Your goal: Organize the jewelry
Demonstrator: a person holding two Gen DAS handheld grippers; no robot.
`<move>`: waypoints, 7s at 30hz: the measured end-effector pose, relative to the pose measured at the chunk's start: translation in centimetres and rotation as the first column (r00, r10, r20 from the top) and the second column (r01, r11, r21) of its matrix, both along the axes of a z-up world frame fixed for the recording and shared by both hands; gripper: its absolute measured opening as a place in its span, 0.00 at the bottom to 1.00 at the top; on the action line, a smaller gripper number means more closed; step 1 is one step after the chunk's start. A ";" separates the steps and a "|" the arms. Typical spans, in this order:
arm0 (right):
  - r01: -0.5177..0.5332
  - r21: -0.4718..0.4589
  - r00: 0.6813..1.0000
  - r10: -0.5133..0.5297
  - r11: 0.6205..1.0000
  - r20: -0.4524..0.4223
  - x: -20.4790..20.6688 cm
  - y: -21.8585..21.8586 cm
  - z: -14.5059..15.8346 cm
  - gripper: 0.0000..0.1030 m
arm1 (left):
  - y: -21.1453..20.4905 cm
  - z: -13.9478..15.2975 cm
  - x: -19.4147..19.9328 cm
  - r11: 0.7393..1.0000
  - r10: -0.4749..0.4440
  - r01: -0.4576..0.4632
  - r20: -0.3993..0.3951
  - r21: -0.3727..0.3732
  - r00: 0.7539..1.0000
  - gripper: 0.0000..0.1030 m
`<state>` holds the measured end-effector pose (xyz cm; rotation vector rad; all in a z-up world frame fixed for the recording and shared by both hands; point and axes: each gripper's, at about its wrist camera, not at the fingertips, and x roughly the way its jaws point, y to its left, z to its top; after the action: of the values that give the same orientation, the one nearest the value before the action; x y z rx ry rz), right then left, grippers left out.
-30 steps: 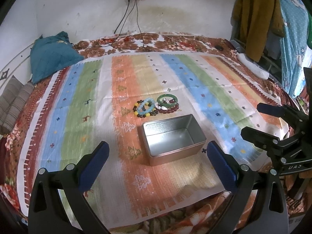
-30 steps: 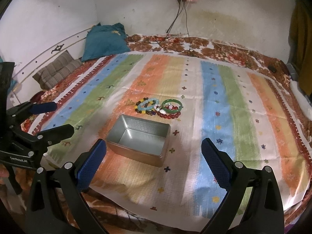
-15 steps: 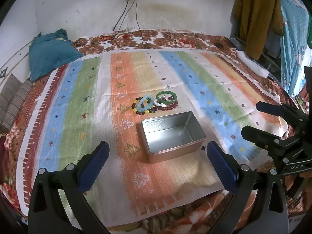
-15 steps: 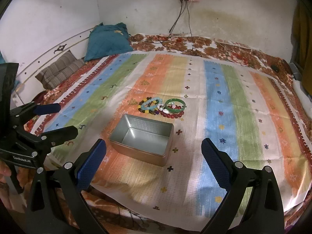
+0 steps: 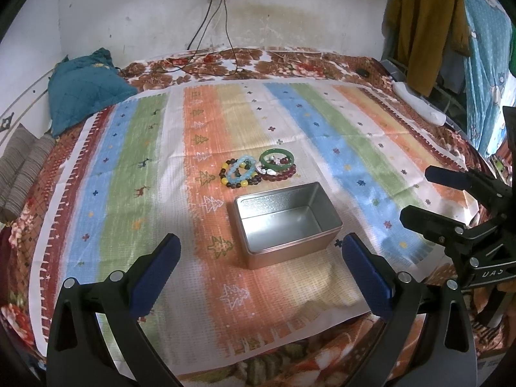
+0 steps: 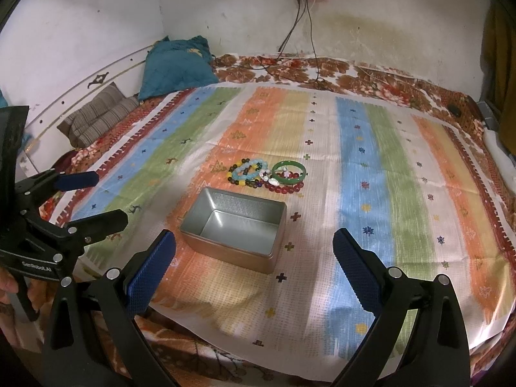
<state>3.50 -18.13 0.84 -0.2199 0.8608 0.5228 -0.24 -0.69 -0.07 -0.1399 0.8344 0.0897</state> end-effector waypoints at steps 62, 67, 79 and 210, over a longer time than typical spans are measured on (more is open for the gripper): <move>0.134 -0.075 0.974 -0.145 0.988 -0.173 13.0 1.2 -4.1 0.96 | 3.4 -3.6 12.0 0.993 0.079 -0.062 -0.170 0.104 0.982 0.95; 0.145 -0.096 0.969 -0.161 0.985 -0.188 14.7 1.3 -5.2 0.96 | 3.5 -4.2 13.4 0.994 0.060 -0.045 -0.160 0.101 0.985 0.95; 0.160 -0.131 0.961 -0.184 0.978 -0.207 17.8 1.7 -7.3 0.96 | 4.8 -6.5 16.7 0.992 0.080 -0.054 -0.231 0.117 0.970 0.91; 0.099 -0.147 0.967 -0.130 0.984 -0.220 17.9 4.5 -7.6 0.08 | 2.3 -2.6 16.8 0.998 -0.062 0.056 -0.152 -0.043 0.986 0.11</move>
<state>21.41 -13.61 -6.74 -0.2353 1.1287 0.3859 16.58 1.58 -2.66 -0.1459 0.9938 0.0288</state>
